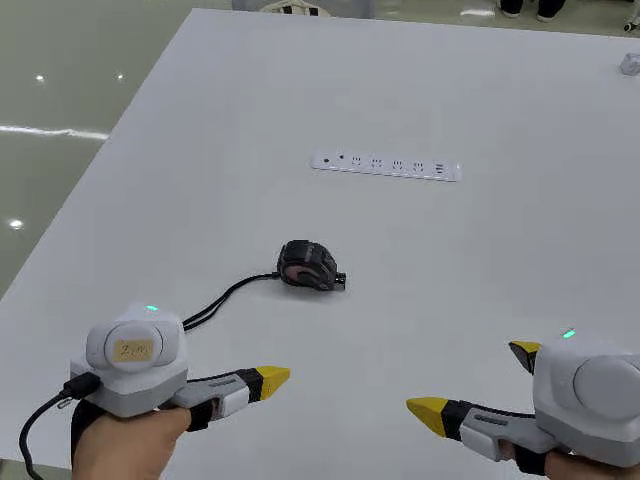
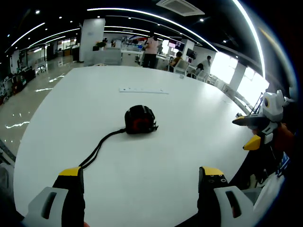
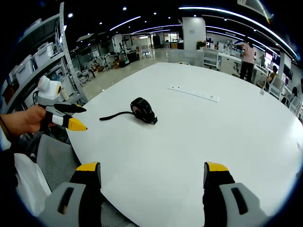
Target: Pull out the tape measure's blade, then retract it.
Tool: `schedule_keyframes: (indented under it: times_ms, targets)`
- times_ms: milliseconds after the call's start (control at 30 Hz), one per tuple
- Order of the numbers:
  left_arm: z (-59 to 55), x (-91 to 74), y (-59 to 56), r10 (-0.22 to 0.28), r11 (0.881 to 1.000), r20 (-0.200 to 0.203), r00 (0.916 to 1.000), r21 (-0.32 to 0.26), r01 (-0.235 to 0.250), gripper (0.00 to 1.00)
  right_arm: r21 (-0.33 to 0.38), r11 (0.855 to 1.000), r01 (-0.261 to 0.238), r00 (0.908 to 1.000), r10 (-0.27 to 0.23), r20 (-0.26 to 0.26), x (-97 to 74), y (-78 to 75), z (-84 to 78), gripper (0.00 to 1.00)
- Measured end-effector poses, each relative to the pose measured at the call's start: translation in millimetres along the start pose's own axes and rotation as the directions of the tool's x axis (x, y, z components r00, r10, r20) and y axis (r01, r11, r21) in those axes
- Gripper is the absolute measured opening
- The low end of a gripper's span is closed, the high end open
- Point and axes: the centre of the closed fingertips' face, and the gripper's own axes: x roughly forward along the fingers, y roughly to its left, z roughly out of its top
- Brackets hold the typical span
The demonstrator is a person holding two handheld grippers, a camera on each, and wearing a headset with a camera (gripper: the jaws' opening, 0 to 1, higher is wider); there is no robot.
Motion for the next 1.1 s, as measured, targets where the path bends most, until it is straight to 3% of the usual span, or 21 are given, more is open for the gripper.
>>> schedule_keyframes:
  times_ms: [1100]
  targets:
    - [8.2, 22.6, 3.0, -0.02, 0.999, -0.018, 0.9996, 0.03, 0.021, 0.98, -0.05, 0.998, -0.033, 0.9985, 0.031, -0.044, 29.8, -5.8, -1.9, 0.89]
